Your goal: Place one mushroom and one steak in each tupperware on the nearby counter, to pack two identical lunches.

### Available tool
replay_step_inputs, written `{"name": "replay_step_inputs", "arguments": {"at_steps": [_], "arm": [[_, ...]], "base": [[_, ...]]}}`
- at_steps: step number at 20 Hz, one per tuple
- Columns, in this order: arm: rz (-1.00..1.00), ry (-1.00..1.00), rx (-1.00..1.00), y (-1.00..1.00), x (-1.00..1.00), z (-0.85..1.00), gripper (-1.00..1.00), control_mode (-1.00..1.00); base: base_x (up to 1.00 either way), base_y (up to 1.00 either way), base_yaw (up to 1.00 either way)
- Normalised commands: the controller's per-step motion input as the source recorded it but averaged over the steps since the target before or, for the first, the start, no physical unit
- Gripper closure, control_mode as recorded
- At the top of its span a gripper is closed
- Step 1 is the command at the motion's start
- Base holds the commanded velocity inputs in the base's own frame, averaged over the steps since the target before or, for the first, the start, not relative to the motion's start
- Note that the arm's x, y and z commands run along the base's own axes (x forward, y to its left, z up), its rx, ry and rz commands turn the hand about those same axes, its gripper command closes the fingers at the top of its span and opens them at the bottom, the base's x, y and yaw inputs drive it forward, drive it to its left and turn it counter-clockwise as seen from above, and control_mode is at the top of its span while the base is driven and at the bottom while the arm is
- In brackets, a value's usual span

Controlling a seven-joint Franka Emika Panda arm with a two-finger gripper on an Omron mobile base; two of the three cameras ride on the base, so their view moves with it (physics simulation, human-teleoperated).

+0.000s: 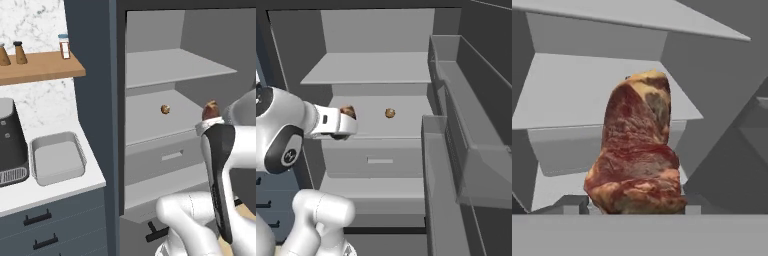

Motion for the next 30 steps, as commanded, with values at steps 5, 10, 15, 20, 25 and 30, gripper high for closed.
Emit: {"name": "replay_step_inputs", "arguments": {"at_steps": [5,10,15,20,25,30], "arm": [[0.00,0.02,0.04,0.48,-0.66,-0.34,1.00,-1.00],[0.00,0.02,0.09,0.56,-0.09,-0.26,1.00,-1.00],[0.00,0.00,0.02,0.29,-0.09,-0.26,1.00,-1.00],[0.00,-0.06,0.01,0.00,0.00,-0.07,1.00,-1.00],[0.00,-0.05,0.01,0.00,-0.02,-0.03,1.00,-1.00],[0.01,-0.02,0.01,0.00,-0.13,-0.06,1.00,1.00]], "base": [[0.00,0.00,0.00],[0.00,0.00,0.00],[0.00,0.00,0.00],[0.00,0.00,0.00],[0.00,0.00,0.00],[-0.38,0.10,0.02]]}}
